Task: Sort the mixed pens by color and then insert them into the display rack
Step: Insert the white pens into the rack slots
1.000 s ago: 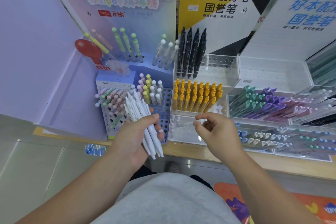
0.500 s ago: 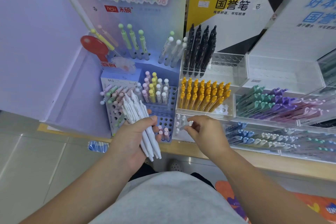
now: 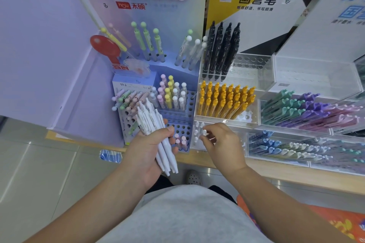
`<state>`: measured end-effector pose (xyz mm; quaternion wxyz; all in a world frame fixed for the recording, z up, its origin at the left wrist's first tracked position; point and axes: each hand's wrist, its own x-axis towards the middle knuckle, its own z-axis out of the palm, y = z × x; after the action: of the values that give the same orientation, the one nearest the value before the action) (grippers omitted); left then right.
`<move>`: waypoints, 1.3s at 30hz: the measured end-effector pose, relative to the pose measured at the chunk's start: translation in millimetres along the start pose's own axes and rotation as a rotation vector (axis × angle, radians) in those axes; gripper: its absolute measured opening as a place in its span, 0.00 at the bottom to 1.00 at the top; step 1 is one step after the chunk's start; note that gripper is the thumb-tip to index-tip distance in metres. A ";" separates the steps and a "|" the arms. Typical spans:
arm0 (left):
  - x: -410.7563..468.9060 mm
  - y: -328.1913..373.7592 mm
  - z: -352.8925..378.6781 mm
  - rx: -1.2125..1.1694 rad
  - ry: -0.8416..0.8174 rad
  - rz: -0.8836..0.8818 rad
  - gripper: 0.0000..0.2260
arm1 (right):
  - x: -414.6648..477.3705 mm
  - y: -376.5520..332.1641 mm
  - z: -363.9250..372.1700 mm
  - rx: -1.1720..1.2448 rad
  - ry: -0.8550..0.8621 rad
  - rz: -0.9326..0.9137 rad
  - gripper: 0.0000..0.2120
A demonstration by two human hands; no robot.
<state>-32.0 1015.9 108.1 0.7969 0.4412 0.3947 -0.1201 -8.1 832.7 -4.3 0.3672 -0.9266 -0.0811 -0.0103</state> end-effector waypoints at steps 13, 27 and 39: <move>-7.5 -4.5 5.5 0.021 -0.064 -0.001 0.14 | 4.1 1.9 4.5 -0.018 -0.035 0.029 0.11; -11.8 2.8 34.1 0.032 -0.147 0.052 0.15 | 3.7 -68.2 -80.8 0.850 -0.309 0.268 0.03; -24.2 -5.8 46.5 0.322 -0.395 -0.009 0.09 | 6.0 -75.0 -97.5 1.007 -0.205 0.324 0.03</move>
<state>-26.8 971.6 136.2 0.7775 0.5288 0.2089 -0.2687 -10.1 820.8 118.3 0.7531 -0.6328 0.0326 0.1770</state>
